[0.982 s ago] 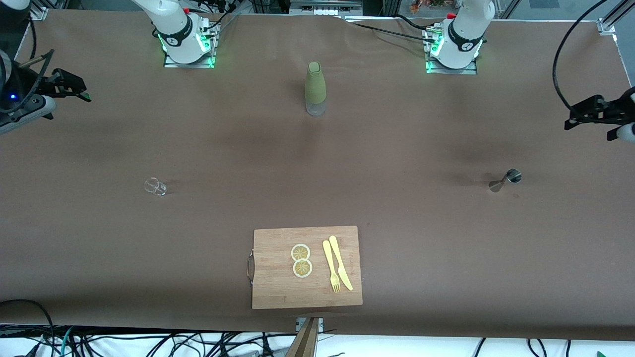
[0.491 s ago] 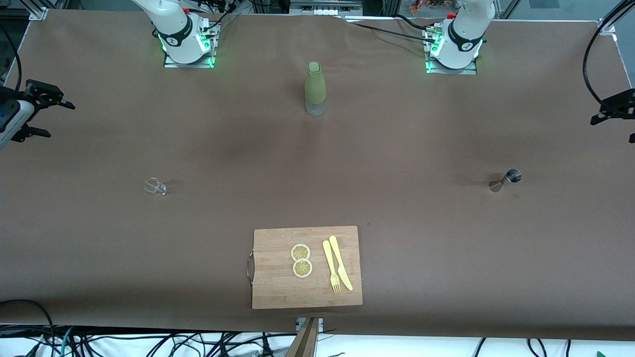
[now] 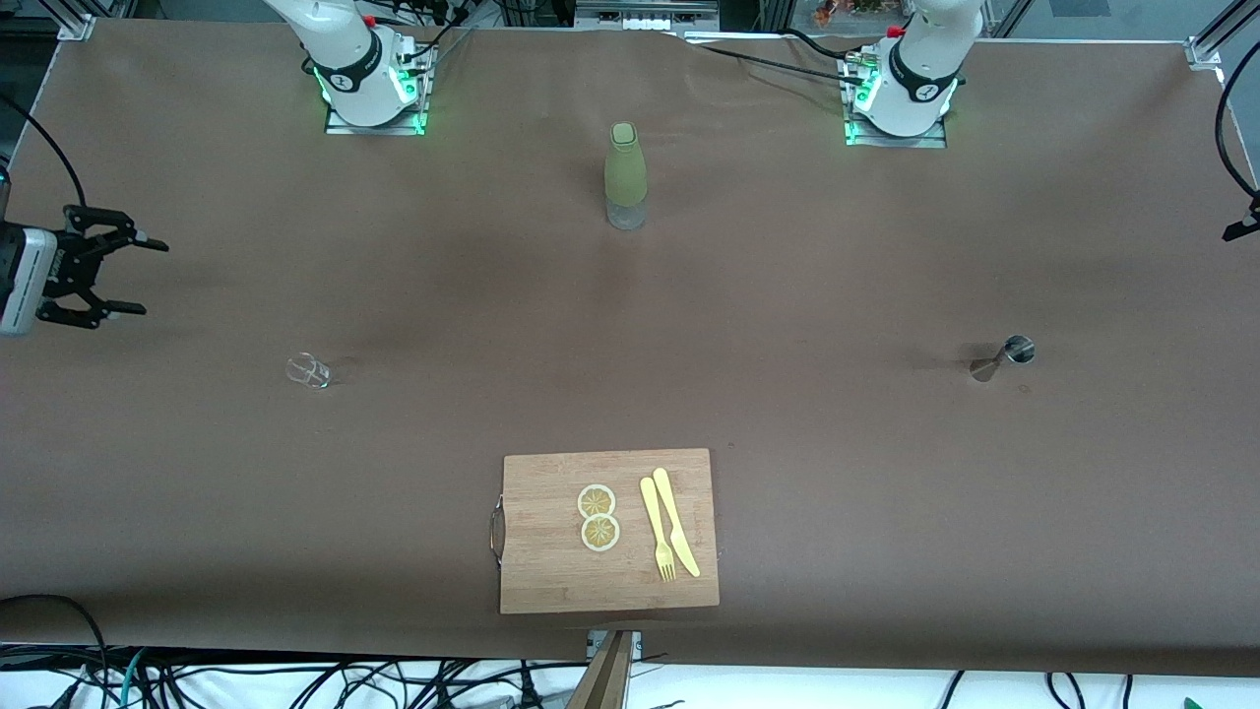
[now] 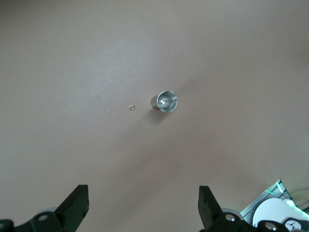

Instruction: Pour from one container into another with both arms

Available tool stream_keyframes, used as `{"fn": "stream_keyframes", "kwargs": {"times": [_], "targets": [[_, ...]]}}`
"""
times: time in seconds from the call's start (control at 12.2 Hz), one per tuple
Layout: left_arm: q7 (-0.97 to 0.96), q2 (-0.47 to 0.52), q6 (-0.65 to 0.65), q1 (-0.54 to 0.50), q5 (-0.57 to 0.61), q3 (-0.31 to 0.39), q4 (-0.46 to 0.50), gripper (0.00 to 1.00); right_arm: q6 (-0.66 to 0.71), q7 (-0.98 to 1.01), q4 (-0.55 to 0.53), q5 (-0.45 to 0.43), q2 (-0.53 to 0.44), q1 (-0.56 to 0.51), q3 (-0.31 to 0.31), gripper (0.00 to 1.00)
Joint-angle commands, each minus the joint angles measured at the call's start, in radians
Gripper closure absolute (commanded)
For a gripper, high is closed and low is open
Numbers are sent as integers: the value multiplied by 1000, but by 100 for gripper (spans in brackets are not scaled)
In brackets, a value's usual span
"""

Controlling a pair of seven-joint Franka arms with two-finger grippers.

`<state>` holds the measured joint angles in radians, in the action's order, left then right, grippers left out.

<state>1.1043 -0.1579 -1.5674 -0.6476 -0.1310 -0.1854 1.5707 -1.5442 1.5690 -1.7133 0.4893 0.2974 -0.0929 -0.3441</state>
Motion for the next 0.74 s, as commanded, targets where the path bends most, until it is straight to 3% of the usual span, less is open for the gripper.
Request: {"fn": "stream_keyframes", "kwargs": {"times": [0.0,0.65], "targets": [[179,-73,18,-110,-80,-11,-40,0,12,179,31,121,113,-51,2,0],[561,-236,20,-293,-243,-12,-40,0,-8,644,64,425,419,-110,4,0]]}}
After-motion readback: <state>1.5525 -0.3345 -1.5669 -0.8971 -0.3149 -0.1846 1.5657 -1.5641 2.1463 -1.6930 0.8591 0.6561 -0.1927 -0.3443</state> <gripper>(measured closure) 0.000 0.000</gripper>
